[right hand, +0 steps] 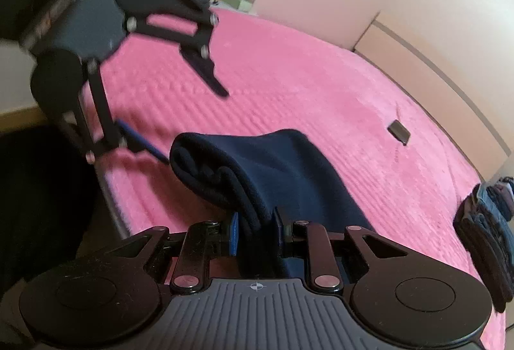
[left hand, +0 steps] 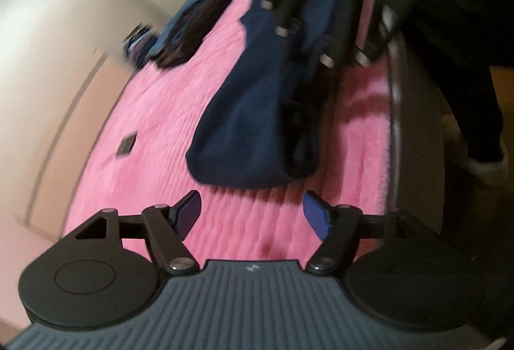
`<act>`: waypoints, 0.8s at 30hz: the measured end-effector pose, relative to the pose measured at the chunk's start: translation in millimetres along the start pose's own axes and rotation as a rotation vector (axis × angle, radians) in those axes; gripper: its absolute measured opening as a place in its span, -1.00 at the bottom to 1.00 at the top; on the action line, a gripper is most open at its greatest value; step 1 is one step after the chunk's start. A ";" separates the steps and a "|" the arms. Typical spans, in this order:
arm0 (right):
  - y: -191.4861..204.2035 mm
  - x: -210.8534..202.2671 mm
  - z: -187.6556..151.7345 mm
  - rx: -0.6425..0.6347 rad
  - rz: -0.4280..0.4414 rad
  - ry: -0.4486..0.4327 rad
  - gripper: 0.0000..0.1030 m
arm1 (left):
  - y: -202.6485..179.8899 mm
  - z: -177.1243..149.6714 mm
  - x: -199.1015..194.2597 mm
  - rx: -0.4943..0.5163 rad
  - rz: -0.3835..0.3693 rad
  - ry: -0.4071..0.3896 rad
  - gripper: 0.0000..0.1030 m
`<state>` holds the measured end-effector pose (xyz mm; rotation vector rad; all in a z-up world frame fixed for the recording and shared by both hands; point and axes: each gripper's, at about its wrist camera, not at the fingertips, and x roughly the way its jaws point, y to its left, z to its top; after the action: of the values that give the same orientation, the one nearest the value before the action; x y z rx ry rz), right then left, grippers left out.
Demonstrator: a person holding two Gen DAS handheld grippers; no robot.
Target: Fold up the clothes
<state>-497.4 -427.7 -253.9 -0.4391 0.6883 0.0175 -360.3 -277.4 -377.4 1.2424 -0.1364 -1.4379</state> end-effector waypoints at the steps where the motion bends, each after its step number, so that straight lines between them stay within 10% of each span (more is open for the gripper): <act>1: -0.8 -2.2 0.1 0.007 -0.001 -0.003 -0.60 | -1.2 1.6 4.1 0.034 -0.003 -0.014 0.30; 5: 0.4 -6.8 -2.5 0.015 -0.013 -0.013 -0.60 | -4.5 13.9 18.6 0.129 -0.012 -0.071 0.18; 7: 1.6 -11.2 -5.5 0.020 -0.029 -0.012 -0.56 | -2.5 19.8 22.6 0.142 -0.043 -0.085 -0.39; 10: 9.2 -20.6 -14.7 0.011 -0.083 -0.007 0.38 | 1.4 22.0 24.5 0.142 -0.061 -0.083 -0.60; 15: 23.3 -11.2 -13.8 -0.124 -0.137 -0.002 0.37 | 7.6 22.7 12.4 0.105 -0.065 -0.082 -0.66; 18: 34.4 1.7 -7.6 -0.252 -0.184 -0.026 0.37 | 8.8 27.3 10.0 0.115 -0.067 -0.080 -0.67; 20: 39.0 13.1 -1.7 -0.298 -0.211 -0.017 -0.24 | 10.8 30.5 8.7 0.122 -0.067 -0.077 -0.67; 24: 40.4 17.1 10.8 -0.243 -0.192 -0.011 -0.65 | 15.6 33.4 1.8 0.122 -0.057 -0.075 -0.70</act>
<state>-483.9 -388.9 -272.7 -0.7368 0.6335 -0.0779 -373.7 -302.0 -353.4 1.3007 -0.2438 -1.5451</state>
